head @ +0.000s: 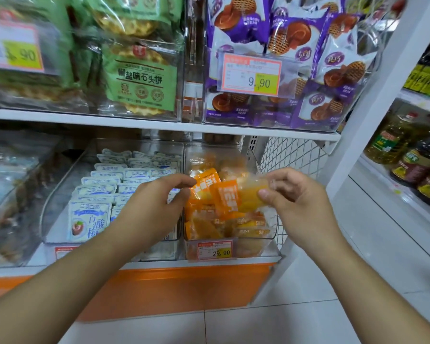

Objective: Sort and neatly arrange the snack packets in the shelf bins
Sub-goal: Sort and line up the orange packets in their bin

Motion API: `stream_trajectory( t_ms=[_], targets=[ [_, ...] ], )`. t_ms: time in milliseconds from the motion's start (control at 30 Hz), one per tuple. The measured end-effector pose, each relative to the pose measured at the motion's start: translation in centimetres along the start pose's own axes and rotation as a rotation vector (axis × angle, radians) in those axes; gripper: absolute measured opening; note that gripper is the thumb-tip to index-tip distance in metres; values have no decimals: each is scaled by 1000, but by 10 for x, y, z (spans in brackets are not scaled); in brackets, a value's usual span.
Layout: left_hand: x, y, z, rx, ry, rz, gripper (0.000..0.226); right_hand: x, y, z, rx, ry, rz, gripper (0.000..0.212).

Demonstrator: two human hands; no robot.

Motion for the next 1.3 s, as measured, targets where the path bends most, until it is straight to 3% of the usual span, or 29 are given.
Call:
stream_trajectory(
  t_ms=[233, 367, 433, 567, 767, 1000, 1167, 1233, 1300],
  targets=[
    [2, 12, -3, -20, 66, 56, 23, 81, -3, -11, -285, 362, -726, 22],
    [14, 8, -2, 109, 103, 147, 30, 129, -15, -22, -403, 594, -929, 32],
    [20, 10, -1, 136, 130, 159, 38, 139, -21, -25, -429, 627, -967, 34],
    [27, 17, 0, 131, 171, 183, 46, 118, -25, -14, -322, 519, -919, 50],
    [29, 19, -2, 170, 195, 204, 46, 101, -50, -6, -189, 454, -709, 27],
    [36, 20, -4, 225, 184, 197, 49, 103, -54, -5, -106, 336, -655, 35],
    [54, 18, -13, 289, 294, 269, 41, 106, -57, -1, 36, 436, -602, 34],
    [59, 19, -15, 267, 355, 280, 39, 95, -62, 4, 137, 497, -459, 33],
    [56, 18, -15, 261, 374, 255, 36, 76, -59, 16, 139, 432, -329, 25]
  ],
)
Point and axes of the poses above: each hand's wrist, its own z-axis towards the middle knuckle, its own x-axis out of the palm, y = z × x, the point moved 10 cm from there along z, towards the middle knuckle, and after that the axes turned 9 degrees about z, right-handed, at the moved point
